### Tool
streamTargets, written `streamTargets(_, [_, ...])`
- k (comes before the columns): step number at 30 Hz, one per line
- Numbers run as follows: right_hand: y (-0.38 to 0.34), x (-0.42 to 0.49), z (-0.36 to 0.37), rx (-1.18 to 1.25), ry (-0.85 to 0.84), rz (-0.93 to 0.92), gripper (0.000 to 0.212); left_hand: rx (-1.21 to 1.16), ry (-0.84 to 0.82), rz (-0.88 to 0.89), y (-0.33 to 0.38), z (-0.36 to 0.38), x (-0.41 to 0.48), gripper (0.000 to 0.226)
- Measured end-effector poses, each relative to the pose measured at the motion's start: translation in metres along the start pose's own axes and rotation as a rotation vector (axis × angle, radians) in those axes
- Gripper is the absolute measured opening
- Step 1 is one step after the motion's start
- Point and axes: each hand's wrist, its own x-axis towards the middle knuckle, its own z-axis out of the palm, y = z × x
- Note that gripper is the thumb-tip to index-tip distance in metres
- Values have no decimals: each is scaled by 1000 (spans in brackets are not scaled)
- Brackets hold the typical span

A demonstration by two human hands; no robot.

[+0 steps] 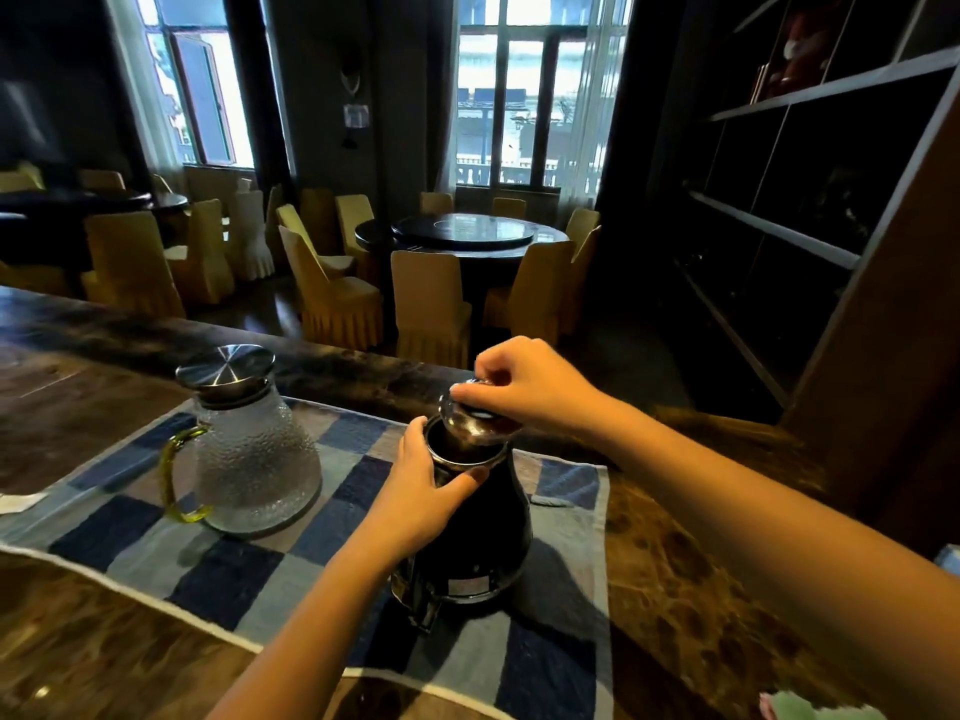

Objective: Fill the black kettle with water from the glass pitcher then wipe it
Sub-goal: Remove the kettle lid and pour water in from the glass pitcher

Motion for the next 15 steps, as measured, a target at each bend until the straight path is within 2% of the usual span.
streamTargets(4, [5, 9, 20, -68, -75, -5, 41, -17, 1, 10, 1, 2, -1, 70])
streamTargets(7, [10, 11, 29, -41, -110, 19, 36, -4, 1, -12, -2, 1, 0, 80])
streamTargets(15, [14, 12, 45, -136, -43, 29, 38, -14, 7, -12, -5, 2, 1, 77])
